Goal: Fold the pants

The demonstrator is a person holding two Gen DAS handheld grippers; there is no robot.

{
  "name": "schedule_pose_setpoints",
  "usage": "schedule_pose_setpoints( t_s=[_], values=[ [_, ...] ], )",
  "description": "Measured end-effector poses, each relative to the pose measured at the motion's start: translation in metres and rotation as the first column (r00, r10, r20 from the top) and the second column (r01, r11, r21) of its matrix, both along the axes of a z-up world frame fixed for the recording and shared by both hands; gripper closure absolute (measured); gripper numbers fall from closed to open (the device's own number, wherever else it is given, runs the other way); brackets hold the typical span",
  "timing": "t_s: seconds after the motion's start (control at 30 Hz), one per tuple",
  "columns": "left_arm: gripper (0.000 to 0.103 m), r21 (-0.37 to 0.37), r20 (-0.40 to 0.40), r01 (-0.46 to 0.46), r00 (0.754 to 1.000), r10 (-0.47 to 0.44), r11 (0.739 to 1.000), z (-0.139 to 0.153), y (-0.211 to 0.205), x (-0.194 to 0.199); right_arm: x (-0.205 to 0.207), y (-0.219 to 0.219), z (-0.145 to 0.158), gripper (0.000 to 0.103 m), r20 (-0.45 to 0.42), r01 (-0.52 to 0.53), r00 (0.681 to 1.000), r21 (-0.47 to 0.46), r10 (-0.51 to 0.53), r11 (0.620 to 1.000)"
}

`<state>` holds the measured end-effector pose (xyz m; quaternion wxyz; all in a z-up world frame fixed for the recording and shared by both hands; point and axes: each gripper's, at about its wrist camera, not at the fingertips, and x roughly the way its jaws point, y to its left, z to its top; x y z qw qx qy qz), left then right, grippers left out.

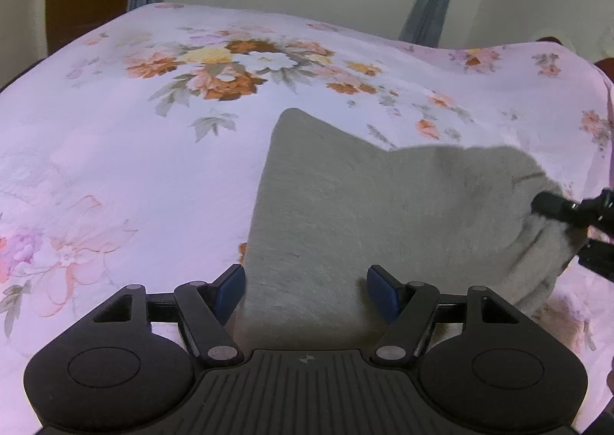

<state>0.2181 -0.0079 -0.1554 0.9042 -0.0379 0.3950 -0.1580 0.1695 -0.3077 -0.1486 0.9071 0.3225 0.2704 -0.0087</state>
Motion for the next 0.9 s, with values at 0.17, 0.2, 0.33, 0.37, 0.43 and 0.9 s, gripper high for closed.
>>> schedule_pose_setpoints(
  t_s=[0.17, 0.2, 0.33, 0.37, 0.43, 0.9],
  values=[
    [0.033, 0.040, -0.024, 0.018, 1.000, -0.017, 0.999, -0.012, -0.014, 0.002, -0.004, -0.016, -0.028, 0.076, -0.070, 0.077, 0.994, -0.051, -0.080, 0.996],
    [0.033, 0.042, -0.031, 0.015, 0.999, -0.014, 0.999, -0.014, -0.014, 0.002, -0.007, -0.021, -0.027, 0.081, -0.056, 0.099, 0.993, -0.033, -0.100, 0.995],
    [0.033, 0.034, -0.036, 0.003, 0.999, -0.002, 0.999, -0.017, -0.015, 0.004, -0.001, -0.023, -0.011, 0.089, -0.041, 0.060, 0.997, -0.078, -0.063, 0.995],
    [0.033, 0.038, -0.036, 0.003, 0.999, -0.002, 0.999, -0.018, -0.016, 0.004, 0.001, -0.020, -0.010, 0.085, -0.055, 0.042, 0.997, -0.099, -0.048, 0.994],
    [0.033, 0.039, -0.036, 0.002, 0.999, 0.000, 0.999, -0.020, -0.017, 0.004, -0.002, -0.012, -0.005, 0.079, -0.041, 0.023, 0.999, -0.139, -0.029, 0.990],
    [0.027, 0.043, -0.042, 0.036, 0.999, -0.034, 0.998, -0.025, -0.031, 0.006, 0.029, 0.064, -0.002, 0.068, -0.114, -0.202, 0.979, -0.363, 0.172, 0.910]
  ],
)
